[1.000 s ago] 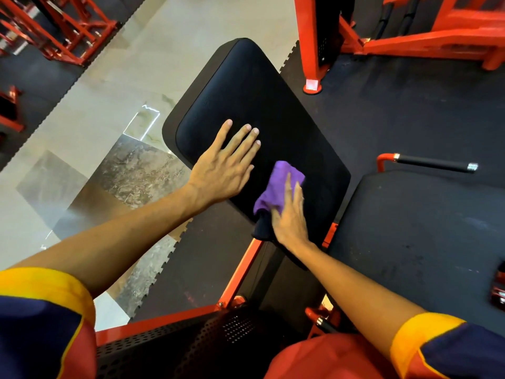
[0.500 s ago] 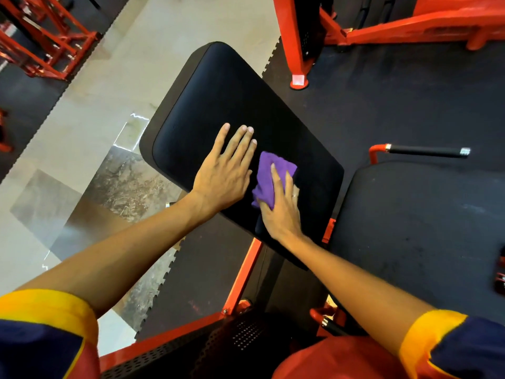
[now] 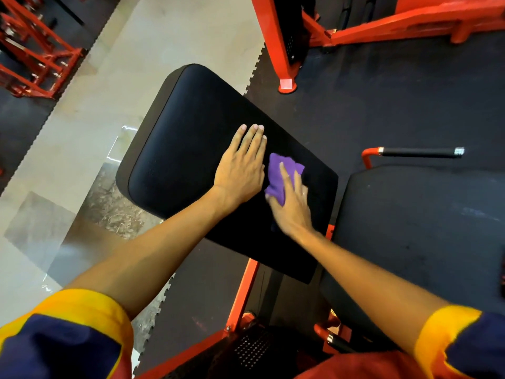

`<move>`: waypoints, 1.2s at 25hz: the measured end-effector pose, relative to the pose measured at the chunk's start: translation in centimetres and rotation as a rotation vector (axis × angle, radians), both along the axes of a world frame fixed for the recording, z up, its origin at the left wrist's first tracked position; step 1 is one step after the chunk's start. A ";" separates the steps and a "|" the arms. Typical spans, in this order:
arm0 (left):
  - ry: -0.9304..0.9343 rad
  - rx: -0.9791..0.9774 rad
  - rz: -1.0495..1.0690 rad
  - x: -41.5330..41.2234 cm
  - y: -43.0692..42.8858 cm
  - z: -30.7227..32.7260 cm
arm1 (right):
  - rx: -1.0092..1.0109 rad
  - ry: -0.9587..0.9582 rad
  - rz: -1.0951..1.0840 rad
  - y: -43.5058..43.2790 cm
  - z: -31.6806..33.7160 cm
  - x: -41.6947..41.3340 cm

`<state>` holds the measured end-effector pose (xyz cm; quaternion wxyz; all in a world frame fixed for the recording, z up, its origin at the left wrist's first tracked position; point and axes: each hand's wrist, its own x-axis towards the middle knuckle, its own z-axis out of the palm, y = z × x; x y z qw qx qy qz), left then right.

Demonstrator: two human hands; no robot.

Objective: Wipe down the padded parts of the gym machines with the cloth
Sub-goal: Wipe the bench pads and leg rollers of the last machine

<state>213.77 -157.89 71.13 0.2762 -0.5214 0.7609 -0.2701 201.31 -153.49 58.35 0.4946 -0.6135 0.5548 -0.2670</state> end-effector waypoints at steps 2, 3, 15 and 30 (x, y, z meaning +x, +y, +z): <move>-0.018 0.010 -0.011 -0.4 -0.9 -0.5 | -0.062 0.021 0.044 1.8 -1.8 -0.7; -0.020 0.010 -0.021 -0.5 -1.2 -0.7 | -0.028 0.022 0.015 1.4 -2.9 -1.2; -0.123 0.039 -0.025 -1.3 -2.6 -2.5 | 0.047 -0.035 0.033 -3.5 -2.3 -2.3; -0.097 -0.006 -0.019 -1.5 -3.0 -3.4 | 0.190 0.036 -0.133 -12.9 -4.1 -3.2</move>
